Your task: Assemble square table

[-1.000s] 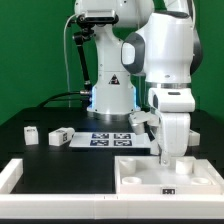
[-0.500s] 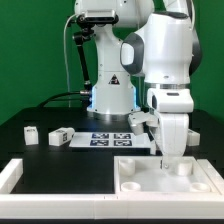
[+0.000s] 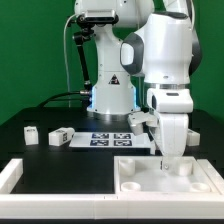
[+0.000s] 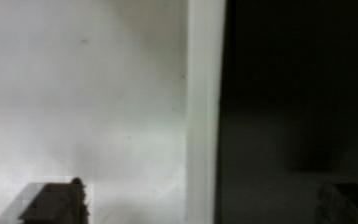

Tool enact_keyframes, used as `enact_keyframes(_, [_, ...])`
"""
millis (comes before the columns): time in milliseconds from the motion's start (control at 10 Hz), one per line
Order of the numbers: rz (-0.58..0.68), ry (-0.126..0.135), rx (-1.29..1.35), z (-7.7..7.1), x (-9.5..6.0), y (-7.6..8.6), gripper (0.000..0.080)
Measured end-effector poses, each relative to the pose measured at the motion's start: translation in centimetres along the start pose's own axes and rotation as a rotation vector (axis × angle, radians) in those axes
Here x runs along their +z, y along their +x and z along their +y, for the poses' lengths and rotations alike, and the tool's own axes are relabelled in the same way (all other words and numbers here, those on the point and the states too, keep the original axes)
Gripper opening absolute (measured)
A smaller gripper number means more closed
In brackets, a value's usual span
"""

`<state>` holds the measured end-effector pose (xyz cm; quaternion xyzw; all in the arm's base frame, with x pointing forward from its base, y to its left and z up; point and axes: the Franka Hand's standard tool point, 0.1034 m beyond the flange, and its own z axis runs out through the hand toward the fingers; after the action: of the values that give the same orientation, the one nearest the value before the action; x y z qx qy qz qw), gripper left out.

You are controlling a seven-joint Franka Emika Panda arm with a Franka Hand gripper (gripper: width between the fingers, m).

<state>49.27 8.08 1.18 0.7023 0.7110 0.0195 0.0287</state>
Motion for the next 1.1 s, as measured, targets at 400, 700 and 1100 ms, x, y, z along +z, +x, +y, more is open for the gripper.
enact_keyframes(400, [-0.011, 0.007, 0.031, 0.0, -1.3, -0.2, 0.0649])
enact_keyframes(700, [-0.029, -0.008, 0.257, -0.2, -5.3, 2.2, 0.0649])
enact_keyframes(1100, [-0.026, 0.006, 0.46, -1.1, -4.7, 3.3, 0.0649])
